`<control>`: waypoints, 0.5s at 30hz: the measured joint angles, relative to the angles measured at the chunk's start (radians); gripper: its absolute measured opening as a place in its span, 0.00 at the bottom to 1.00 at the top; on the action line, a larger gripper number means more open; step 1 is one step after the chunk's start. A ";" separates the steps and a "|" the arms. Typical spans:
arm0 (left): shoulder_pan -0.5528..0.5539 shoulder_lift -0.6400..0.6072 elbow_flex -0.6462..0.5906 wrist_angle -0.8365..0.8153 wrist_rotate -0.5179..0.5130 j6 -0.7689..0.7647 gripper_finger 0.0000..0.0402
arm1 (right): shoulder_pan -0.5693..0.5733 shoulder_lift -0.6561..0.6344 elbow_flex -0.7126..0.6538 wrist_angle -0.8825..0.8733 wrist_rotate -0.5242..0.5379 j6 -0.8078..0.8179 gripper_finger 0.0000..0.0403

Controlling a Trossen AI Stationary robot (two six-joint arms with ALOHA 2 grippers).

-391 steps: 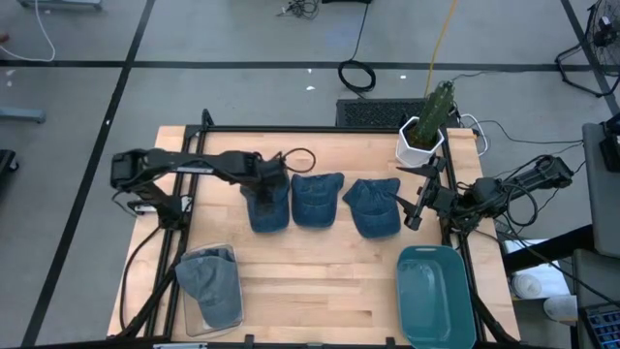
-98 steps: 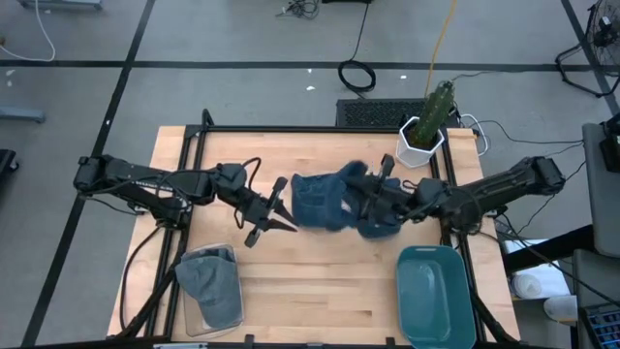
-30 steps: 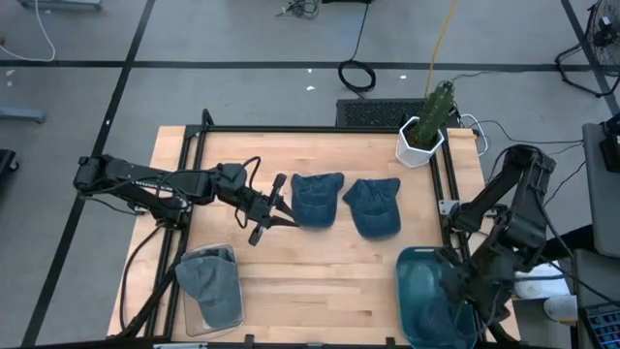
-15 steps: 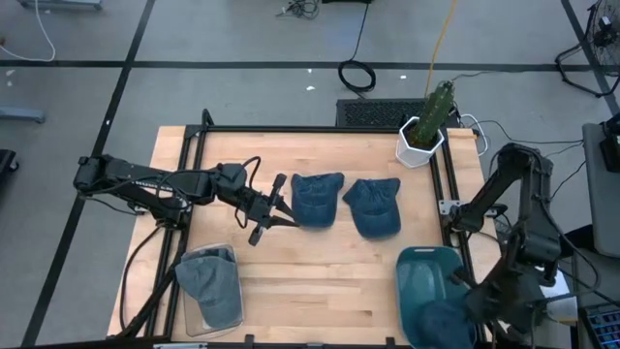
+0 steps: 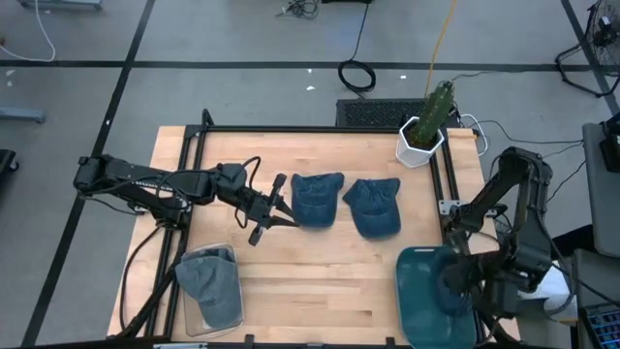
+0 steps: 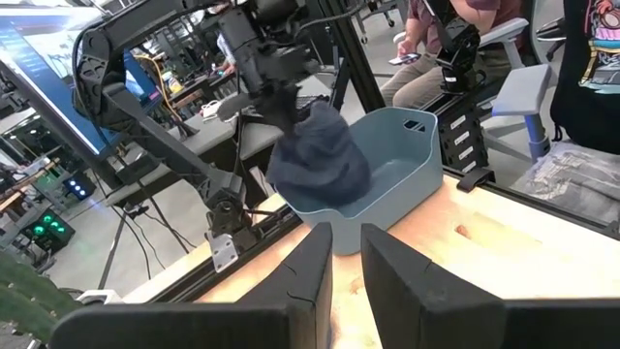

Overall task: Pick & Place hat
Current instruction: Put the left blue cap into the blue bin

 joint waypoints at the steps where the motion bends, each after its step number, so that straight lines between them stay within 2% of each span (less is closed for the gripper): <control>1: 0.000 0.000 0.000 0.000 0.000 0.000 0.17 | -0.007 0.012 -0.003 0.008 0.033 -0.048 0.02; 6: 0.000 0.000 0.000 0.000 0.000 0.000 0.17 | -0.021 0.085 -0.031 0.047 0.150 -0.271 0.02; 11: 0.000 0.000 0.000 0.000 0.000 0.000 0.17 | -0.016 0.113 -0.061 0.290 0.137 -0.452 0.02; 15: 0.000 0.000 0.000 0.000 0.000 0.000 0.17 | 0.002 0.099 -0.065 0.476 0.063 -0.573 0.02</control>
